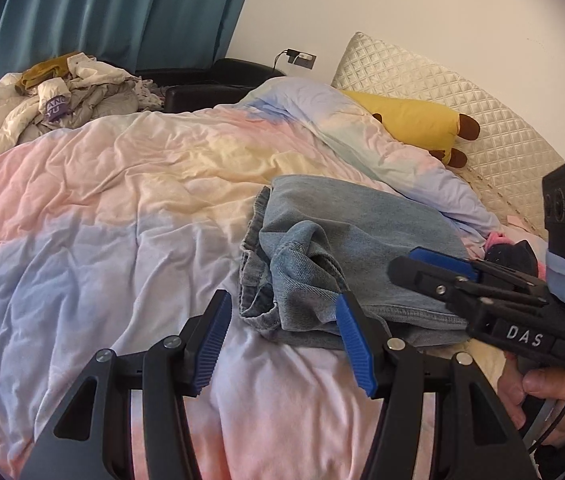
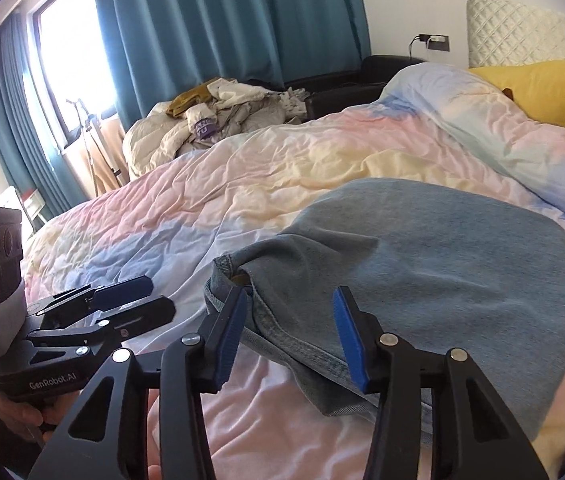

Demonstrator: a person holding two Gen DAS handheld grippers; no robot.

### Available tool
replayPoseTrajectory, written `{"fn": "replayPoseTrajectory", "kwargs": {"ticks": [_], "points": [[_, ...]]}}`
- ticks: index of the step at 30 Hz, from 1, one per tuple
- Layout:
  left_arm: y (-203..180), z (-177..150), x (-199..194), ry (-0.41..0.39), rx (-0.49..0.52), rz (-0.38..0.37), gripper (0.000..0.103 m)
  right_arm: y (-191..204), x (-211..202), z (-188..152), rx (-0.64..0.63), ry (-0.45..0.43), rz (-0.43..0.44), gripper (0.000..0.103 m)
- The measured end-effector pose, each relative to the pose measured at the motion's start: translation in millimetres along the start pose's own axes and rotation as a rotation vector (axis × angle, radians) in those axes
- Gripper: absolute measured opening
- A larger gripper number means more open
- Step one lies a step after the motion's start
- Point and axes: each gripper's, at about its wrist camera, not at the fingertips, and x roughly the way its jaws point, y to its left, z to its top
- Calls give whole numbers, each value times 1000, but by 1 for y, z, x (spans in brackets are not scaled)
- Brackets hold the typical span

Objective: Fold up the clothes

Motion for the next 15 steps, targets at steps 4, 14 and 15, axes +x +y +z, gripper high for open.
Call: {"fn": "replayPoseTrajectory", "kwargs": {"ticks": [4, 14, 15], "points": [[8, -3, 25, 32, -5, 2, 47, 12, 30, -1, -72, 37, 6, 37], [38, -19, 53, 100, -69, 26, 42, 27, 71, -5, -143, 85, -14, 9], [41, -20, 55, 107, -76, 32, 42, 29, 72, -5, -150, 83, -23, 7]]}}
